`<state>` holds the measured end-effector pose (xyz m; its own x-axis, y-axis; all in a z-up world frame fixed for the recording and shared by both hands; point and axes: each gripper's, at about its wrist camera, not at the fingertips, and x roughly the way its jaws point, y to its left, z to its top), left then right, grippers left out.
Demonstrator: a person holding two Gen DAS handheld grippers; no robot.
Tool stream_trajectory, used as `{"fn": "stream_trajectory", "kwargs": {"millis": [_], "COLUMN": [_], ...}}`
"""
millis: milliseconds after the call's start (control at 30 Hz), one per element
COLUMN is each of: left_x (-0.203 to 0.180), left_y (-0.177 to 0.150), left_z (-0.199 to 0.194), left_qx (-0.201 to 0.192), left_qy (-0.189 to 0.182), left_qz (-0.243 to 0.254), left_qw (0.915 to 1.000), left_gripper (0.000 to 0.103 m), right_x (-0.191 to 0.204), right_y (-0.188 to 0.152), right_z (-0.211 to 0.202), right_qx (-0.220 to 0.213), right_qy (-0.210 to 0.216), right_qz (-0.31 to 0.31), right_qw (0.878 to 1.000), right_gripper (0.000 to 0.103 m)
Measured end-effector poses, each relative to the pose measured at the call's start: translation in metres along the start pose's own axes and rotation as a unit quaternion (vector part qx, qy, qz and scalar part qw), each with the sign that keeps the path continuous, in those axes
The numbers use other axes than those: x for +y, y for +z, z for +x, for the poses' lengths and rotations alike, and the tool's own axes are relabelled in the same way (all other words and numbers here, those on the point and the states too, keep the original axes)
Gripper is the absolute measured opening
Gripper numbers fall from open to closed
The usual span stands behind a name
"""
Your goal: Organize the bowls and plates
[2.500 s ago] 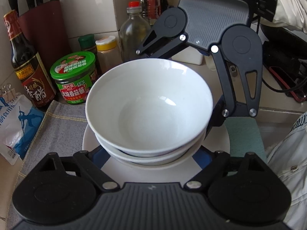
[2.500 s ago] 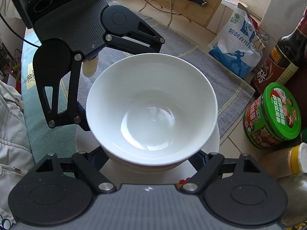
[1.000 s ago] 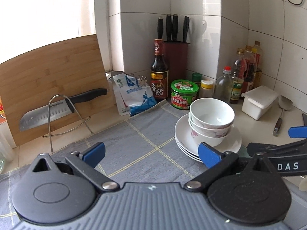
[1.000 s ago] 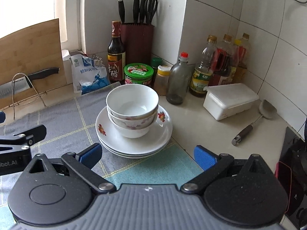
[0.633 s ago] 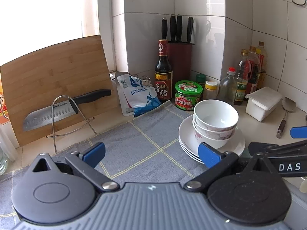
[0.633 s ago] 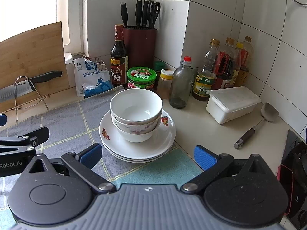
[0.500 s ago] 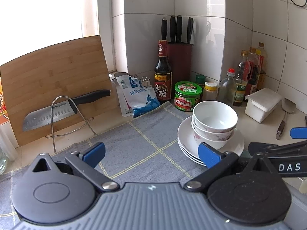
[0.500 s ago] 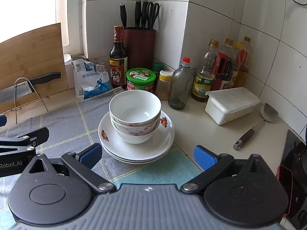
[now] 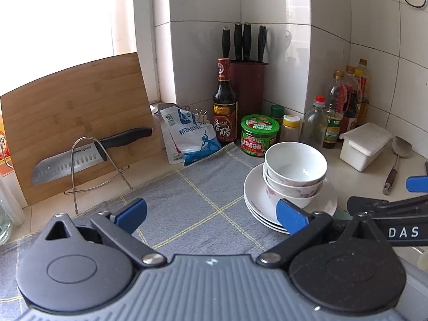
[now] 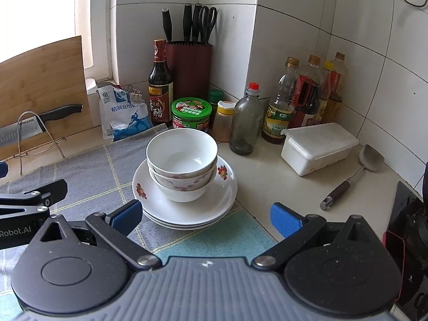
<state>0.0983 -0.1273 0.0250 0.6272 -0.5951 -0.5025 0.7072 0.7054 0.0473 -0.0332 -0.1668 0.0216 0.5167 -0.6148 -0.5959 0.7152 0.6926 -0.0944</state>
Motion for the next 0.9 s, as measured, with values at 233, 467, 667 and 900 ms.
{"fn": "stream_trajectory", "kwargs": {"millis": [233, 467, 667, 900], "left_x": [-0.0019, -0.0020, -0.0017, -0.0008], "left_y": [0.0005, 0.0008, 0.0008, 0.0012], "left_z": [-0.0020, -0.0030, -0.0026, -0.0017], "left_qx": [-0.003, -0.002, -0.001, 0.000], "left_qy": [0.000, -0.002, -0.003, -0.004], "left_qz": [0.000, 0.000, 0.001, -0.001], "left_qw": [1.0000, 1.0000, 1.0000, 1.0000], "left_gripper": [0.102, 0.102, 0.102, 0.102], "right_x": [-0.0025, -0.0038, -0.0036, -0.0036], "right_y": [0.0006, -0.0001, 0.0002, 0.0006], "right_z": [-0.0025, -0.0043, -0.0045, -0.0044], "right_qx": [-0.004, -0.006, -0.007, -0.008], "right_qy": [-0.002, -0.004, -0.007, -0.007], "right_qz": [0.000, 0.000, -0.002, -0.001], "right_qw": [1.000, 1.000, 1.000, 1.000], "right_gripper": [0.103, 0.103, 0.103, 0.103]}}
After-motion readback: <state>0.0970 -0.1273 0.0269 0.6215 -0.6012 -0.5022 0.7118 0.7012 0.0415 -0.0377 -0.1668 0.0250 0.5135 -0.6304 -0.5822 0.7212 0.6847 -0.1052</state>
